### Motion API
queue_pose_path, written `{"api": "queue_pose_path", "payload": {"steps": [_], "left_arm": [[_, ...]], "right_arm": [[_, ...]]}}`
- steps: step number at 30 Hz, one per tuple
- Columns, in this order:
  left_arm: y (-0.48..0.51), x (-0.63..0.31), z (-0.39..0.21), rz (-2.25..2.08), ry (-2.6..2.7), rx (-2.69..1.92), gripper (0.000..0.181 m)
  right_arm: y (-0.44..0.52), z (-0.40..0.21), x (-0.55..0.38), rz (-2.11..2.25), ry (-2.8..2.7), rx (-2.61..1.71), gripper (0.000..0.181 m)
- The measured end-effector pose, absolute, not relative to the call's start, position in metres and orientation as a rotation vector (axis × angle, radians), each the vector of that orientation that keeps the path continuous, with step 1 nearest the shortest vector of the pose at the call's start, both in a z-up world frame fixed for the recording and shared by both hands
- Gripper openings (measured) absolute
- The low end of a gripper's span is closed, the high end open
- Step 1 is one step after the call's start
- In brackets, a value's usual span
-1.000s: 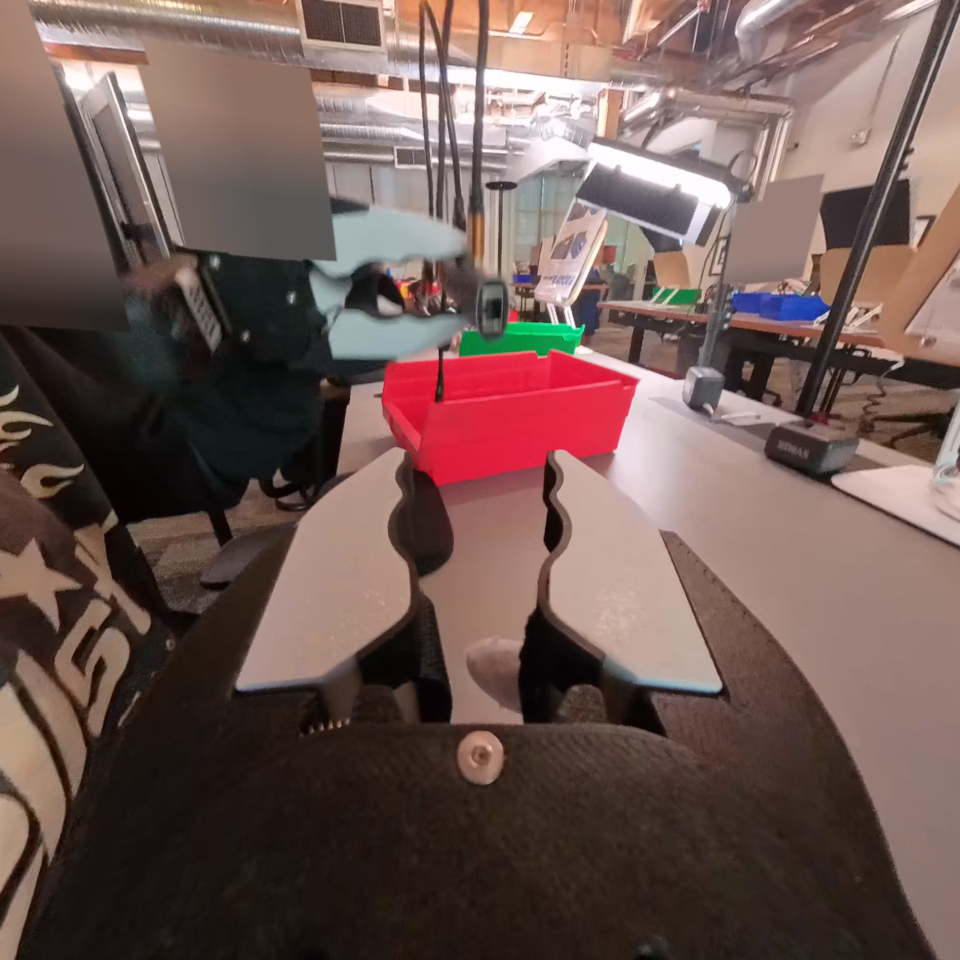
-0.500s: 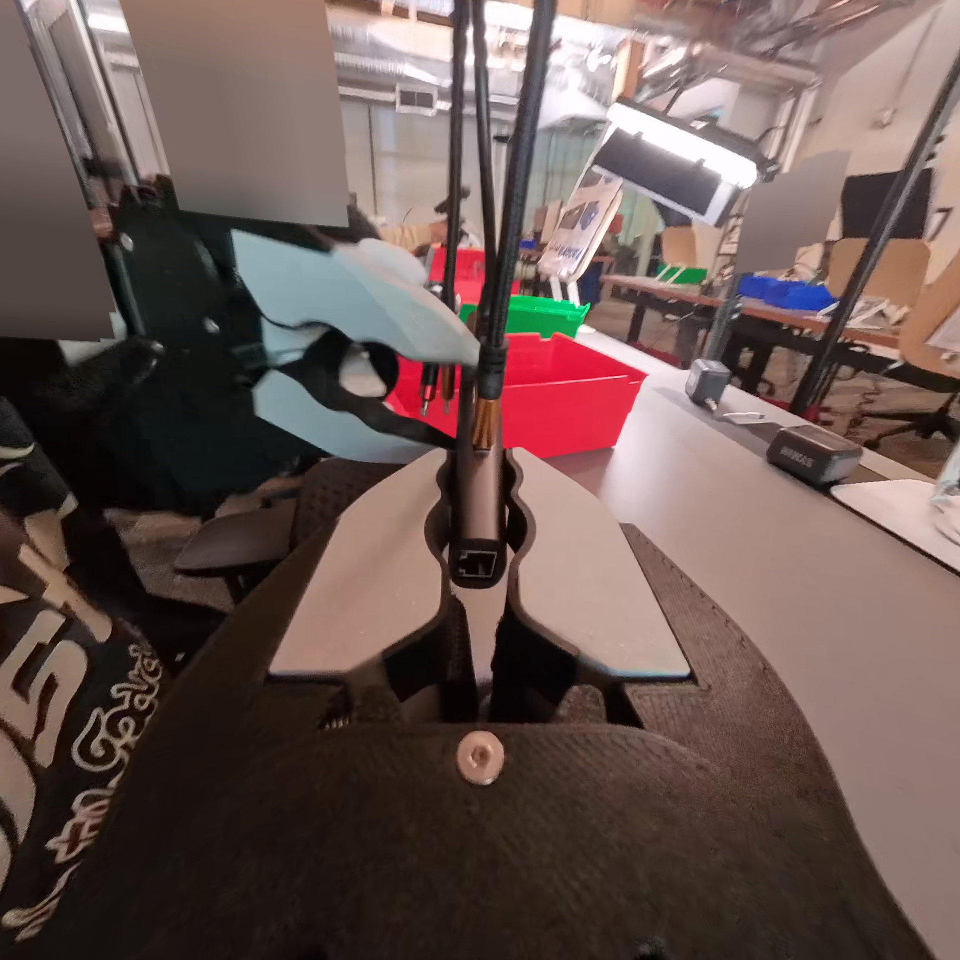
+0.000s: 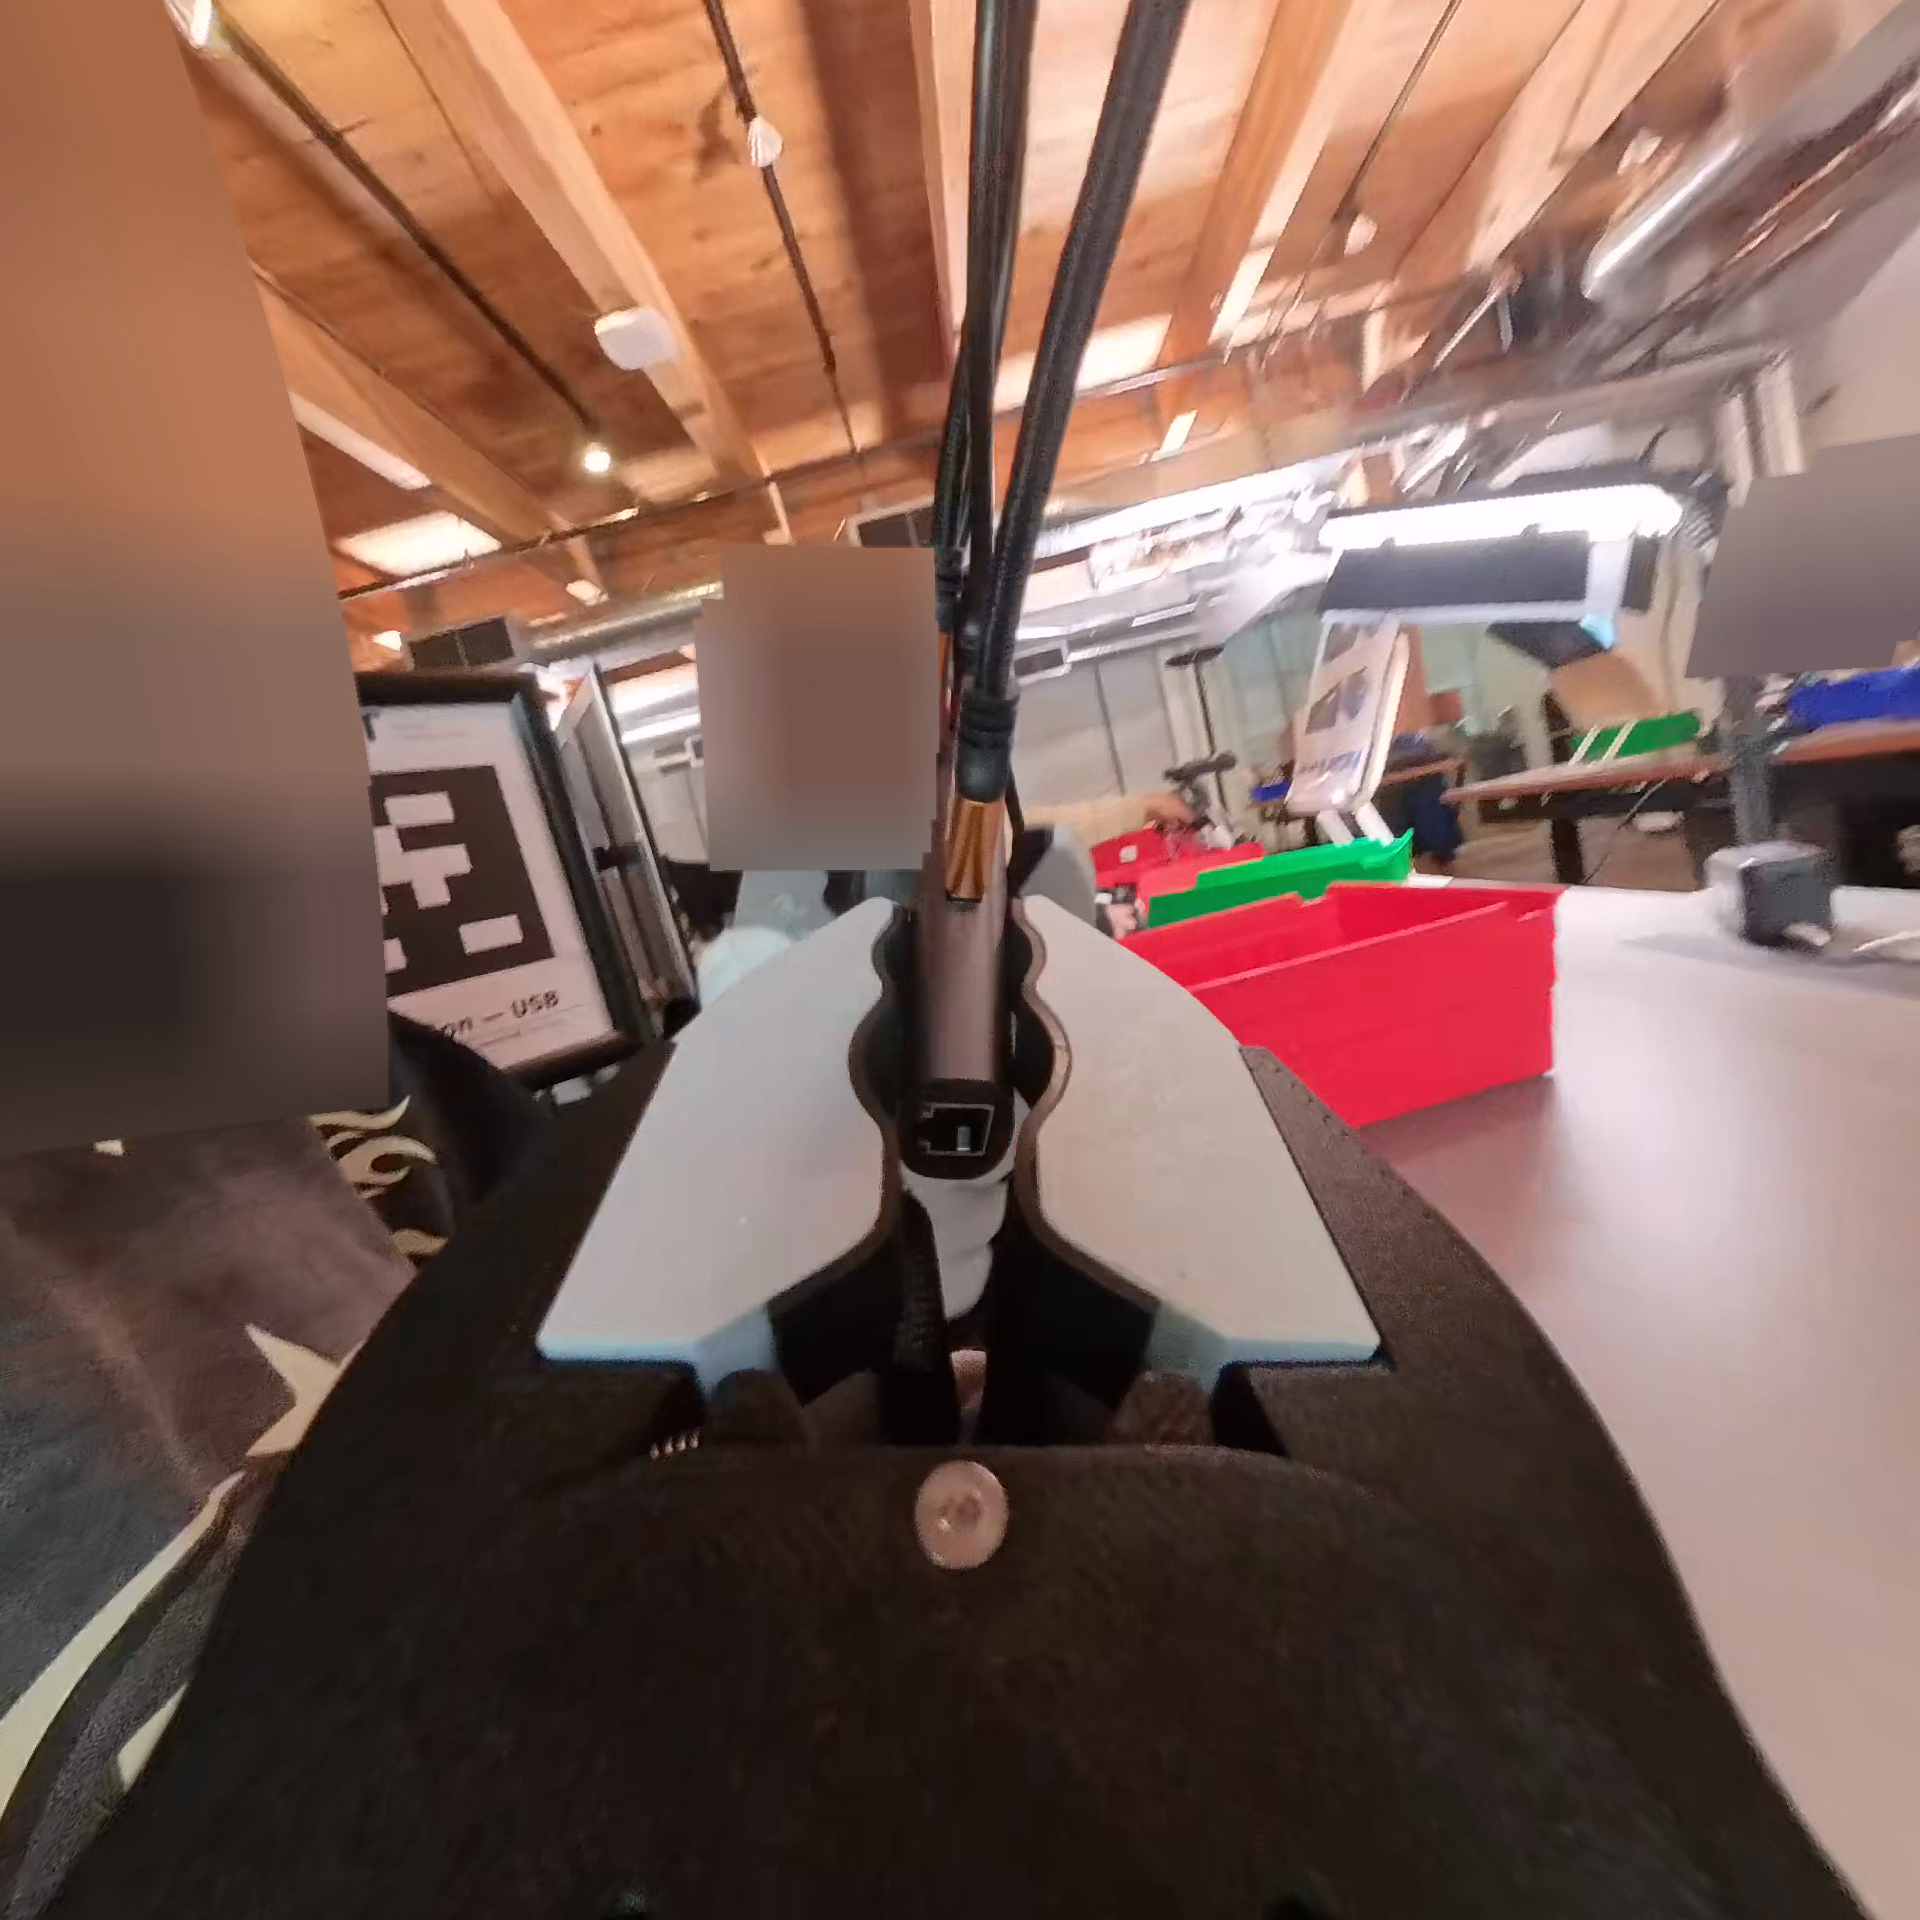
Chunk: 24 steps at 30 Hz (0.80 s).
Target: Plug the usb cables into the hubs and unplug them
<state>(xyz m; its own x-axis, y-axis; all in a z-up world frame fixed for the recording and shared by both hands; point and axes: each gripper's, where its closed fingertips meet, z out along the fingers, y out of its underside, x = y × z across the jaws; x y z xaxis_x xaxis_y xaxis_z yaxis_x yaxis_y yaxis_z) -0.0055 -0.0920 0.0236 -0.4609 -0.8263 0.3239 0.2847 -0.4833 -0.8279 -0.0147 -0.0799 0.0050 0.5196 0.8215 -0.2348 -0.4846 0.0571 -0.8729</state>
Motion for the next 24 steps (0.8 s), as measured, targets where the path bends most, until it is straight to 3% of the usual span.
{"api": "queue_pose_path", "payload": {"steps": [3, 9, 14, 15, 18, 21, 24], "left_arm": [[-0.095, -0.008, 0.021, -1.983, 0.983, -0.925, 0.023], [-0.083, -0.024, 0.005, -2.052, 1.042, -0.994, 0.021], [-0.084, -0.022, -0.007, -1.988, 1.162, -1.055, 0.021], [-0.085, -0.021, -0.008, -1.981, 1.169, -1.062, 0.021], [-0.084, -0.018, -0.005, -1.952, 1.145, -1.05, 0.024], [-0.091, -0.013, -0.005, -1.945, 1.151, -1.038, 0.043], [-0.101, -0.005, -0.013, -1.942, 1.178, -1.047, 0.043]], "right_arm": [[-0.079, -0.007, -0.036, 1.075, -0.408, -1.168, 0.017], [-0.079, -0.016, -0.036, 1.062, -0.519, -1.269, 0.032], [-0.075, -0.012, -0.027, 1.084, -0.455, -1.277, 0.016], [-0.075, -0.015, -0.031, 1.091, -0.465, -1.282, 0.009], [-0.073, -0.009, -0.025, 1.059, -0.389, -1.203, 0.007], [-0.078, 0.007, -0.009, 1.13, -0.262, -1.051, 0.007], [-0.082, 0.012, 0.0, 1.17, -0.195, -0.954, 0.007]]}}
